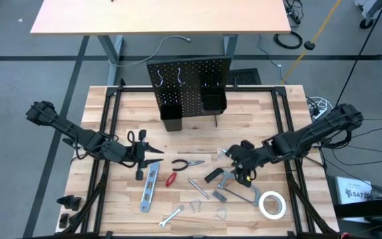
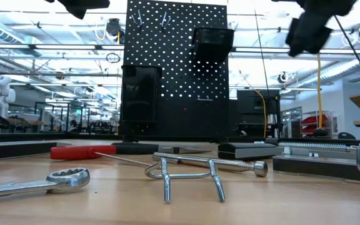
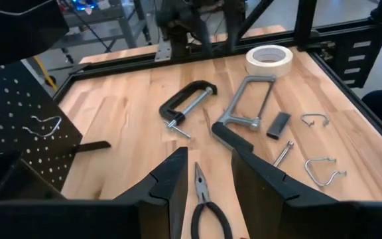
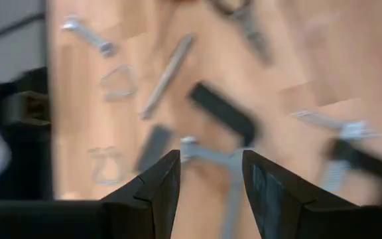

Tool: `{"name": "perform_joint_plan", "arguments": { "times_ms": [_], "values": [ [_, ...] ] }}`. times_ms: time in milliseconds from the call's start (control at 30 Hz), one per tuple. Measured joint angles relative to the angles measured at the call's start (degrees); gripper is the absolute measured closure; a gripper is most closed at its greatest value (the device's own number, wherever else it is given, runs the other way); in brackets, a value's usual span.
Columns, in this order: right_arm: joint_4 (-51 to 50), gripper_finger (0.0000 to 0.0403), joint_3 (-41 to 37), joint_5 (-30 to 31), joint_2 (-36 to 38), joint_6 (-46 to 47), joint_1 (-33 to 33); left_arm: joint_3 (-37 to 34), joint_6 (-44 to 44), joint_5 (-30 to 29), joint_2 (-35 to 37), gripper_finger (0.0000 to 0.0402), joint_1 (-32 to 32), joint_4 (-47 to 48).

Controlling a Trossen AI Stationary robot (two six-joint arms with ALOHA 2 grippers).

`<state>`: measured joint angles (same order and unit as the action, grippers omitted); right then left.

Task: Hang tools onto peg board
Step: Hang the clamp on the pegboard

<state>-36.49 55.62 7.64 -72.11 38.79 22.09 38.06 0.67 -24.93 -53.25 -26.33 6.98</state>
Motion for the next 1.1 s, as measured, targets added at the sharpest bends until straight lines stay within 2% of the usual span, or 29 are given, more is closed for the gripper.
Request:
{"name": "perform_joint_plan", "arguments": {
  "times_ms": [100, 233, 433, 600, 900, 1100],
  "values": [
    [-5.3, 0.0248, 5.9, 5.2, -2.1, -2.7, 0.6, 0.0, 0.1, 0.0, 0.0, 0.0281, 0.0, 0.0],
    [-7.7, 0.0248, 10.5, 6.4, -7.3, -5.8, 1.0, 0.0, 0.5, 0.0, 0.0, 0.0281, 0.0, 0.0],
    [-4.7, 0.0248, 11.7, 6.3, -15.5, -9.5, 1.7, 0.0, 2.1, 0.0, -0.1, 0.0281, 0.0, 0.1],
    [0.7, 0.0248, 11.7, 11.8, -20.3, -13.4, 2.5, 0.0, 3.4, 0.1, -1.4, 0.0281, -0.1, 0.1],
    [-2.0, 0.0248, 11.7, 11.3, -23.5, -12.1, 2.4, 0.0, 3.4, 0.0, -5.3, 0.0281, 0.0, 0.1],
    [-10.5, 0.0248, 11.7, 5.5, -23.4, -5.2, 2.4, 0.0, 3.4, -0.3, -7.1, 0.0281, 0.0, 1.2]
  ]
}}
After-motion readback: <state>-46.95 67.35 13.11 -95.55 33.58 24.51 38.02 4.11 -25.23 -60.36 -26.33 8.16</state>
